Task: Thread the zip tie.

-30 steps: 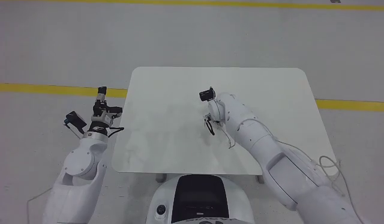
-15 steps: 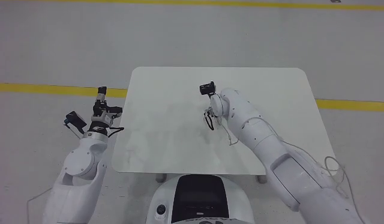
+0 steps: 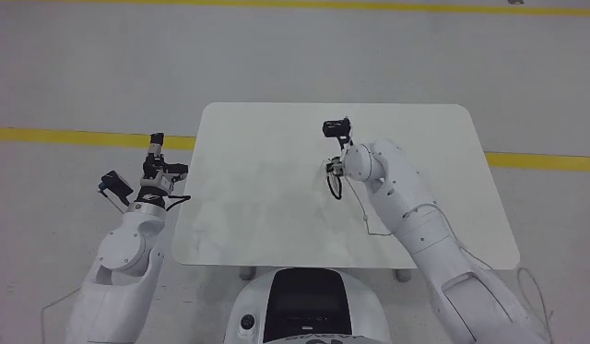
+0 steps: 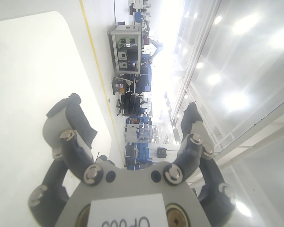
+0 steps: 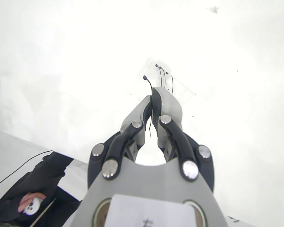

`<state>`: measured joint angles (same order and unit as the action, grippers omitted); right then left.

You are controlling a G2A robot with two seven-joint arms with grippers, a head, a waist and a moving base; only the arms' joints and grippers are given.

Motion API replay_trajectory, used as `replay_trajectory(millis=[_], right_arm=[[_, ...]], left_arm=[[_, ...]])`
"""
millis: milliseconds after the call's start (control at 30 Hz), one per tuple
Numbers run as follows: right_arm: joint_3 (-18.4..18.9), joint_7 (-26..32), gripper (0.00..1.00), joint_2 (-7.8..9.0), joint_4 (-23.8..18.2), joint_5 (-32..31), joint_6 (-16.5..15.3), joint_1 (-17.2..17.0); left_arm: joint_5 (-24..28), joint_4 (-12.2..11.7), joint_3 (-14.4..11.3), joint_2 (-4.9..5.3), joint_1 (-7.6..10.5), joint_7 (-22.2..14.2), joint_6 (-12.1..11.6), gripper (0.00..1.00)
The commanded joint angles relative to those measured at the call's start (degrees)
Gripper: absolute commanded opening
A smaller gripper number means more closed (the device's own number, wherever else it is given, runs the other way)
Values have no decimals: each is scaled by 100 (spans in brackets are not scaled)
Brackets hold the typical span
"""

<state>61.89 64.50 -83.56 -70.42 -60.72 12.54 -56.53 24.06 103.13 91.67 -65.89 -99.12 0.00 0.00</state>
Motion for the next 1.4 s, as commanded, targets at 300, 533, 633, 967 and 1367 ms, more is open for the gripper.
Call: replay_trajectory(millis=[300, 533, 633, 967, 1367], right_arm=[[334, -30, 0, 44, -89, 369, 75, -157], [299, -393, 0, 22, -290, 597, 214, -286], [280, -678, 0, -48, -415, 952, 694, -253], [929, -1642, 0, -499, 271, 1624, 694, -220], [1042, -1726, 0, -548, 264, 1671, 694, -246]], left_arm=[[0, 0, 0, 0, 0, 0, 0, 100], [0, 0, 0, 0, 0, 0, 0, 100], [0, 0, 0, 0, 0, 0, 0, 100], [0, 0, 0, 0, 0, 0, 0, 100], [0, 0, 0, 0, 0, 0, 0, 100]])
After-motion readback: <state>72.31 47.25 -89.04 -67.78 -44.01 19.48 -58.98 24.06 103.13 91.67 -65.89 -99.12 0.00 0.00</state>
